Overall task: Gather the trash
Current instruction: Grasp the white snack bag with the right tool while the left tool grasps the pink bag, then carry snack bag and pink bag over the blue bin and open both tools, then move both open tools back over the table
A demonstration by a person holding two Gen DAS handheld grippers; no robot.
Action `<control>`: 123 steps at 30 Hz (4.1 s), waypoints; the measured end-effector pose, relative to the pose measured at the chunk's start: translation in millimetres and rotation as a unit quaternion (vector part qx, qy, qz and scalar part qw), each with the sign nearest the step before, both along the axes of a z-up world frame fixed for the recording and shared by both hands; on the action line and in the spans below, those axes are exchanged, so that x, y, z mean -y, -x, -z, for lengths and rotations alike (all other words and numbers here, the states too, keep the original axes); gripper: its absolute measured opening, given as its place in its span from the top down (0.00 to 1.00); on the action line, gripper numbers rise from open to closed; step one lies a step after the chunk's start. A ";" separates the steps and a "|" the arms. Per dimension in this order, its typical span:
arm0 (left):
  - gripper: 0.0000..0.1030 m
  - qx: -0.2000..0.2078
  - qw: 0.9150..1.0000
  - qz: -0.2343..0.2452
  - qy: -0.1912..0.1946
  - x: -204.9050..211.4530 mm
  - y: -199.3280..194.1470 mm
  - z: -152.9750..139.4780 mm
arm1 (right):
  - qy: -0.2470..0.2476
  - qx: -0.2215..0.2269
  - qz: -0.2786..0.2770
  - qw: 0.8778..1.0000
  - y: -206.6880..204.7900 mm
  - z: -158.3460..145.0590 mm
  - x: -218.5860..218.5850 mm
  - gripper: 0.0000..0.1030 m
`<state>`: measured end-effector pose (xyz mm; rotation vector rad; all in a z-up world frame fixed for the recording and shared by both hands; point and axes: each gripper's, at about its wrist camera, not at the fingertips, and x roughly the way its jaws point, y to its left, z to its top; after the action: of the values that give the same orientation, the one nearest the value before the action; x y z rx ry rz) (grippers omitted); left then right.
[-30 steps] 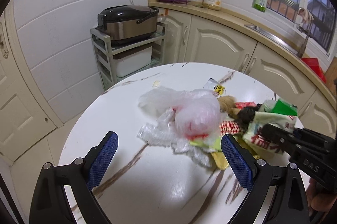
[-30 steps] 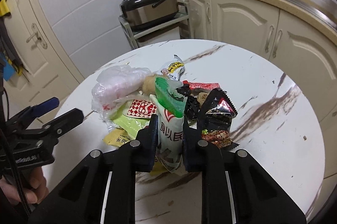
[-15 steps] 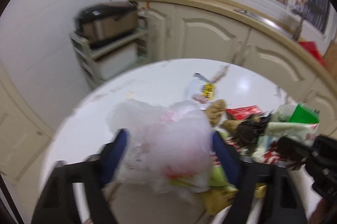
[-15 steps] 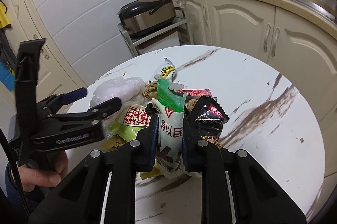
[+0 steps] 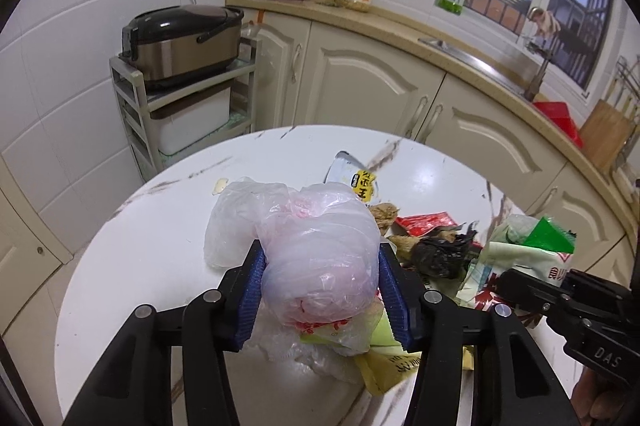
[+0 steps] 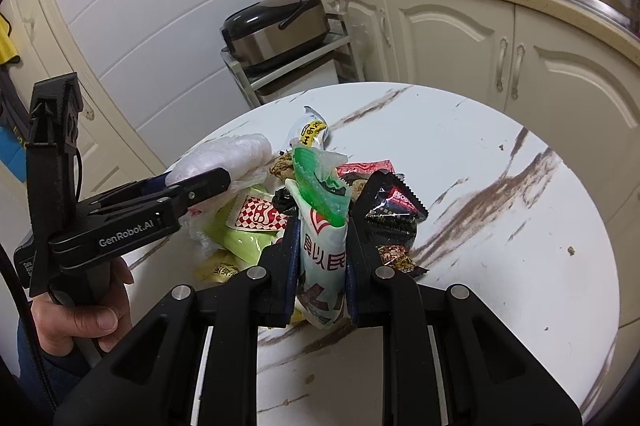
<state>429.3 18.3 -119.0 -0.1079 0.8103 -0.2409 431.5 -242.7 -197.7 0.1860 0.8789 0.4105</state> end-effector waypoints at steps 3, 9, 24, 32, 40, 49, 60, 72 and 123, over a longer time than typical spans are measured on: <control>0.52 0.009 1.000 0.000 0.003 -2.2 16.4 -6.6 | -0.007 0.002 0.004 1.000 6.6 -3.3 5.1 0.82; 0.52 0.031 0.999 0.004 0.008 -3.3 56.6 -25.7 | -0.013 0.013 0.015 1.000 20.6 -16.0 14.9 0.83; 0.52 0.061 0.997 0.045 0.007 25.1 141.3 -61.6 | -0.015 0.037 0.039 0.998 66.5 -40.3 41.5 0.84; 0.52 0.093 0.991 0.093 -0.006 70.3 174.1 -85.8 | -0.020 0.064 0.087 0.994 100.7 -62.2 88.2 0.84; 0.52 0.113 0.981 0.160 -0.016 140.7 192.2 -100.7 | -0.019 0.091 0.151 0.984 143.2 -81.9 157.6 0.84; 0.52 0.092 0.961 0.260 -0.010 248.1 173.3 -90.6 | -0.014 0.093 0.252 0.963 194.2 -79.8 266.4 0.84; 0.52 -0.002 0.938 0.343 -0.040 368.9 113.2 -25.2 | -0.035 0.016 0.352 0.935 228.0 -0.6 389.2 0.84; 0.52 -0.117 0.918 0.365 -0.103 499.5 37.2 58.3 | -0.080 -0.109 0.379 0.916 203.0 130.1 443.7 0.83; 0.19 0.027 0.974 0.220 -0.053 315.5 114.9 -81.9 | -0.047 -0.004 0.407 0.912 217.0 -9.9 361.5 0.00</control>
<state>314.5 -297.2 -37.1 0.1811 0.7847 -0.6148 214.5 -604.2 -187.9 0.6150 0.7147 -0.3325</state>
